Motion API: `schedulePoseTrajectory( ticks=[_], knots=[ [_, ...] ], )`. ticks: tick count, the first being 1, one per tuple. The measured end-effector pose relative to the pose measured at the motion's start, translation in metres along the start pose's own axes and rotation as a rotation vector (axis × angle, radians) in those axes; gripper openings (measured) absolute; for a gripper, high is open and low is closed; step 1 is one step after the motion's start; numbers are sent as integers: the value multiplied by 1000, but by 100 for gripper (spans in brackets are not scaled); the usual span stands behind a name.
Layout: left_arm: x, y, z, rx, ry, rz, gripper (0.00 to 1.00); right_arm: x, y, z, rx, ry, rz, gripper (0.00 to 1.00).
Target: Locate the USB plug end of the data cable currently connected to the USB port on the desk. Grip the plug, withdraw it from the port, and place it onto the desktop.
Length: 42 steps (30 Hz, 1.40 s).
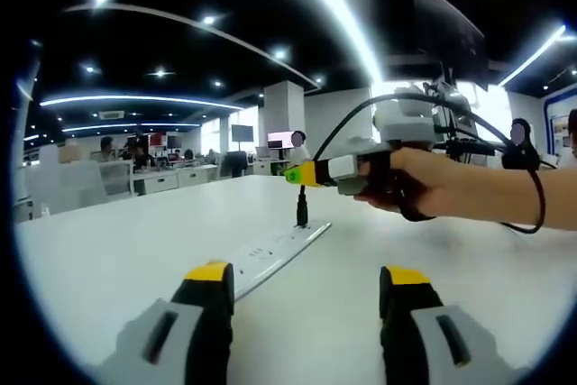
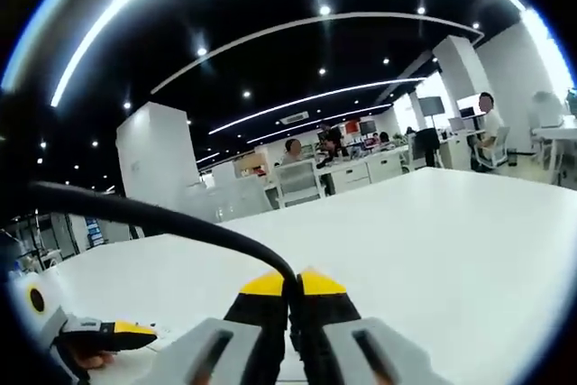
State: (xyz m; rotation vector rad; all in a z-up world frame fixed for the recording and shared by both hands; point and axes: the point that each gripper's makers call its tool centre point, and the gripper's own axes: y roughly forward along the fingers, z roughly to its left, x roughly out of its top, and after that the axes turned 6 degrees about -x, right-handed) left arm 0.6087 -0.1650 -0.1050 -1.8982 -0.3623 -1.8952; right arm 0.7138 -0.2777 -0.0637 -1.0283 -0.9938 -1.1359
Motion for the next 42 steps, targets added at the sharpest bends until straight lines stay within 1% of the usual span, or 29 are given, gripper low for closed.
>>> schedulePoseTrajectory(
  ticks=[2,5,12,17,20,23,24,25,28,32,34,37,42],
  knots=[
    [0,0,0,0,1,1,66,-1,-2,7,2,-49,0,5],
    [0,0,0,0,3,2,66,-1,1,9,3,-96,0,5],
    [0,0,-1,0,2,1,66,0,1,8,6,-104,11,5],
    [0,0,-1,0,2,1,66,0,-1,6,4,-88,18,5],
    [0,0,-1,-1,1,0,66,-1,-1,10,5,-118,18,5],
    [0,0,-1,-1,2,1,66,-2,-2,16,1,-183,20,5],
    [0,0,-1,-1,2,1,66,-3,-3,17,0,-191,22,5],
    [0,0,-1,0,2,1,66,-3,-3,16,-1,-192,23,5],
    [0,0,-1,-1,2,1,66,-3,-4,14,2,-159,27,5],
    [0,-1,-1,-1,2,2,66,-4,-6,15,8,-166,37,5],
    [0,-1,-1,0,3,2,66,-4,-6,10,5,-124,41,5],
    [0,-1,-1,-1,3,2,66,-2,-6,6,8,-89,49,5],
    [0,-1,-1,-1,2,2,66,-1,-4,5,10,-76,51,5]
  ],
)
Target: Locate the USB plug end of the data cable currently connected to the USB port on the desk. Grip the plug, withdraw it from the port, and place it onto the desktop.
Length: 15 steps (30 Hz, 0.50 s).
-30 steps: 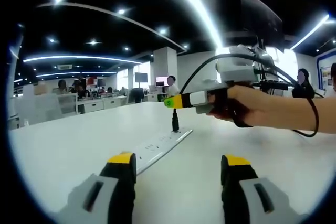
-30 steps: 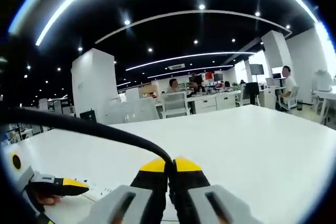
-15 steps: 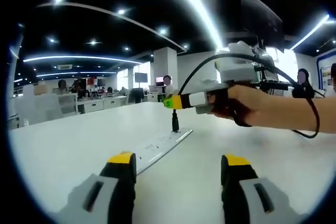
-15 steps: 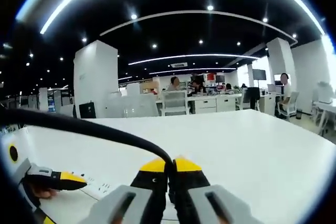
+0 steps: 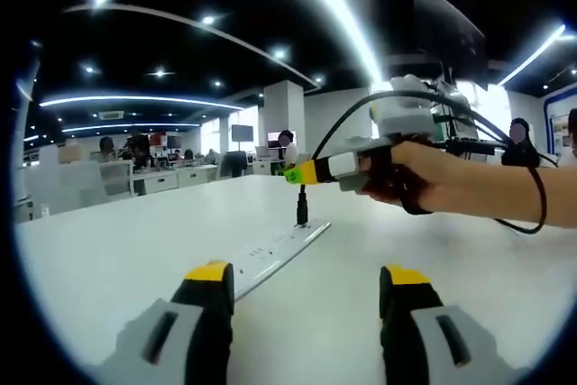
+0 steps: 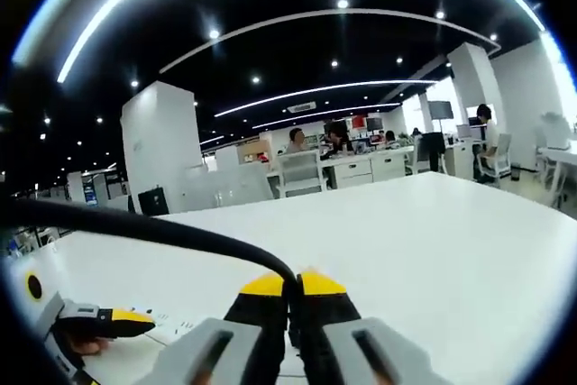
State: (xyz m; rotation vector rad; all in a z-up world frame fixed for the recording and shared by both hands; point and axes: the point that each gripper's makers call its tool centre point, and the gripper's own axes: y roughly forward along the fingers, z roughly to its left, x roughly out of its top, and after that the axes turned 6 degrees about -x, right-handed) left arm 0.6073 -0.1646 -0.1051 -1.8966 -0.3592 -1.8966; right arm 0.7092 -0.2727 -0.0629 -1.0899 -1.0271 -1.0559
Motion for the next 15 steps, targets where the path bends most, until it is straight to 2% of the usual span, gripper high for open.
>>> schedulePoseTrajectory(
  ticks=[5,8,9,10,11,12,15],
  knots=[
    [0,0,0,0,1,1,66,0,1,-4,7,58,7,5],
    [0,0,0,-1,0,-1,66,2,1,2,5,15,0,5],
    [0,0,0,-1,0,-1,66,30,-1,11,37,29,-153,5],
    [0,0,0,-1,0,0,66,60,-14,23,85,94,-284,5],
    [0,0,0,-1,1,0,66,71,-18,32,113,103,-262,5],
    [0,0,0,1,2,2,66,87,-27,38,98,19,-244,5],
    [0,0,1,7,3,2,66,123,-38,53,110,-103,-300,5]
  ],
)
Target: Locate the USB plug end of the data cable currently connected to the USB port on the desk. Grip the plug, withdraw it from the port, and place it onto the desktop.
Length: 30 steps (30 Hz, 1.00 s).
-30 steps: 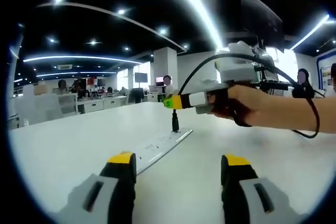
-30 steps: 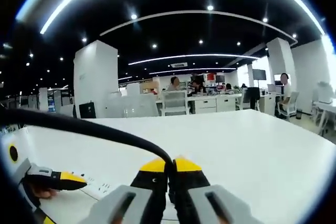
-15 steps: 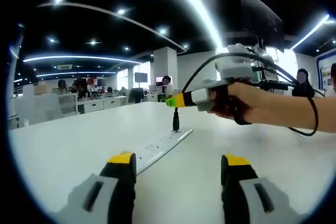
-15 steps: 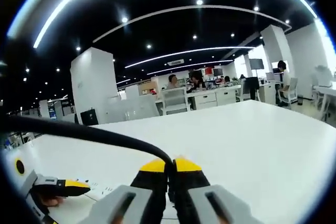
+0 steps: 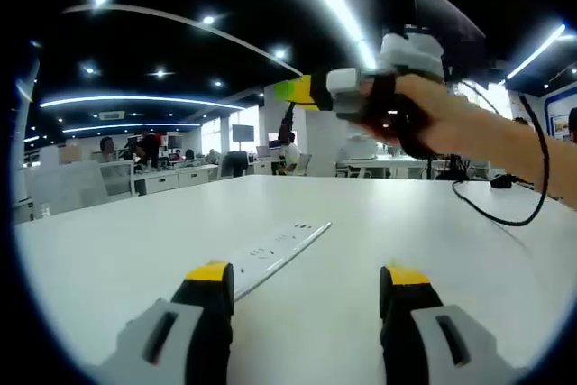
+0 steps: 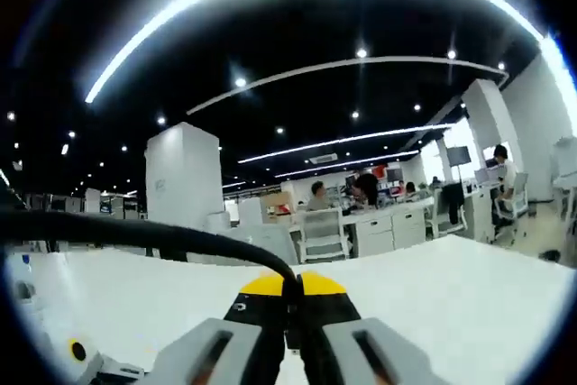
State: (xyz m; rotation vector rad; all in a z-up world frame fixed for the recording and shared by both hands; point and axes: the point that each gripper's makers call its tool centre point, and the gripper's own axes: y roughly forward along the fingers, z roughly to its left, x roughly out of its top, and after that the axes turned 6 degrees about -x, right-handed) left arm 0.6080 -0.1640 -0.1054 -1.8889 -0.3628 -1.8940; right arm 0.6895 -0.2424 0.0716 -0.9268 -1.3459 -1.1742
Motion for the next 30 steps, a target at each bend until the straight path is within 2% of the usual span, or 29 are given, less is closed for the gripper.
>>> schedulePoseTrajectory(
  ticks=[3,5,9,13,20,30],
  knots=[
    [1,-1,-1,1,-5,-5,66,6,-7,4,6,-19,1,5],
    [1,-2,-2,-2,-4,-5,66,-1,-10,1,-2,-33,11,5],
    [0,-2,-3,-1,1,2,66,-14,-18,-5,-7,1,30,5],
    [1,-2,-1,2,-8,-8,66,-21,-21,-8,-9,-23,50,5],
    [1,-2,-1,2,-6,-7,66,-24,-27,-2,17,-65,53,5],
    [0,-6,-5,-5,-7,-7,66,-48,-42,9,53,-113,96,5]
  ],
)
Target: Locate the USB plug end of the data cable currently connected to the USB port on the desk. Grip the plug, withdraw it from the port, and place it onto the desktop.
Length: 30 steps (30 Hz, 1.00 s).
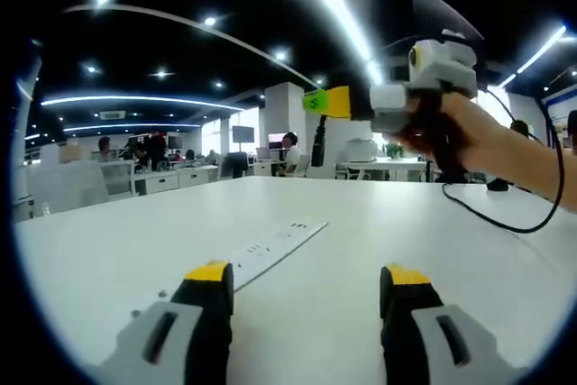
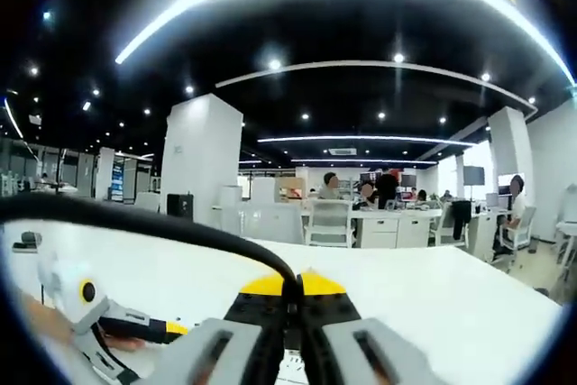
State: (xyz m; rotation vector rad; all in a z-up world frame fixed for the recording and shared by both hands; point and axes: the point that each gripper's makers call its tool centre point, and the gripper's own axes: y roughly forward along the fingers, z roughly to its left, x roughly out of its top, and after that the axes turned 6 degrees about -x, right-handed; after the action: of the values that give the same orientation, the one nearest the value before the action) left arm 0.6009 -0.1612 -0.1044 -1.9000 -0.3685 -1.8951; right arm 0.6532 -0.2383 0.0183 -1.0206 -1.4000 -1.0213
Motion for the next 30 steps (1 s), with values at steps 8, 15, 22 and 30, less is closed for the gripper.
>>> schedulePoseTrajectory(
  ticks=[8,15,22,30],
  knots=[
    [-2,-11,-16,-40,26,19,67,-20,-12,13,35,-116,41,5],
    [3,-18,-20,-45,20,15,66,-18,-14,24,82,-222,41,5],
    [4,-27,-24,-27,35,19,66,-25,-15,34,127,-239,39,5],
    [12,-34,-21,14,30,-11,65,-37,-19,56,187,-336,51,5]
  ],
)
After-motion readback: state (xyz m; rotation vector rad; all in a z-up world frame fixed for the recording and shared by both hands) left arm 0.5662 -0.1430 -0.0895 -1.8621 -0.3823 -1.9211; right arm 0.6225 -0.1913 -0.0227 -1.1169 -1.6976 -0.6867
